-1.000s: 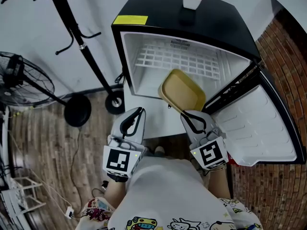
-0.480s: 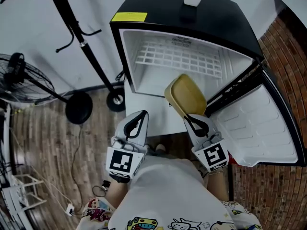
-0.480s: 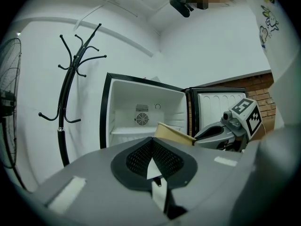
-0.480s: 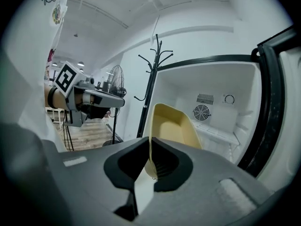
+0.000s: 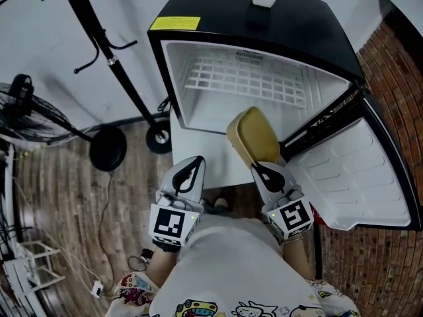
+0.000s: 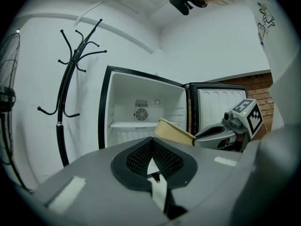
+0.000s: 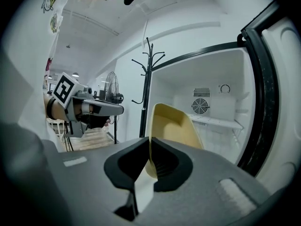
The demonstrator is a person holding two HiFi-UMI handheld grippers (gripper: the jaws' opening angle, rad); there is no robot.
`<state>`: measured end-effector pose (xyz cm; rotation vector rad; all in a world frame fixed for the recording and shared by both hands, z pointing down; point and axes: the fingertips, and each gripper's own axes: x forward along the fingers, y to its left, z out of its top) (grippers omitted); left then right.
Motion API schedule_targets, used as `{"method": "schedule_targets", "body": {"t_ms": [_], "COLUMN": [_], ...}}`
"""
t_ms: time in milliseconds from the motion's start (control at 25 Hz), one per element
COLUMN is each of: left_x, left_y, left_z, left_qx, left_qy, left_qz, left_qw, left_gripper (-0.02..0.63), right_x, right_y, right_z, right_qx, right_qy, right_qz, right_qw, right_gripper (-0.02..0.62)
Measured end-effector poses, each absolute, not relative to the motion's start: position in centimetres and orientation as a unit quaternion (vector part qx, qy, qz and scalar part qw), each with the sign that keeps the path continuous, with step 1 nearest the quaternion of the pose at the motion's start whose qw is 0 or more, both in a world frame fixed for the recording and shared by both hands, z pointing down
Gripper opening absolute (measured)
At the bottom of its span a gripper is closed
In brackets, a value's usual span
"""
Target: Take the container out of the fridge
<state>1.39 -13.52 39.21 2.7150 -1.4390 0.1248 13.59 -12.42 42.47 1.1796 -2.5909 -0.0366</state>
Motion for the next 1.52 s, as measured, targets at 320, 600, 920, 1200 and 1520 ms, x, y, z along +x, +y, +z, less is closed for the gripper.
{"method": "schedule_targets", "body": {"t_ms": [320, 600, 920, 1200, 1520], "left_x": [1.1, 0.8, 1.0, 0.9, 0.5], "left_y": [-14.4, -14.8, -15.0, -15.1, -15.6], "left_z": [39.3, 39.3, 39.2, 39.6, 39.5], "left_qx": [0.880, 0.879, 0.878, 0.876, 0.874], "left_qy": [-0.472, -0.475, -0.477, -0.478, -0.482], "left_qz": [0.032, 0.032, 0.034, 0.046, 0.045], "left_qw": [0.036, 0.037, 0.039, 0.048, 0.042], "left_gripper": [0.012, 0.012, 0.012, 0.012, 0.012], "right_x": [13.5, 13.2, 13.5, 13.9, 14.0], "right_y": [-13.2, -13.6, -14.0, -14.2, -14.6], "right_z": [42.3, 42.4, 42.1, 42.0, 42.0], "right_qx": [0.413, 0.408, 0.410, 0.413, 0.415], "right_qy": [-0.899, -0.901, -0.901, -0.900, -0.900], "right_qz": [-0.012, -0.013, -0.014, -0.012, -0.010], "right_qw": [0.144, 0.143, 0.142, 0.141, 0.137], "right_gripper": [0.017, 0.017, 0.017, 0.017, 0.017]}}
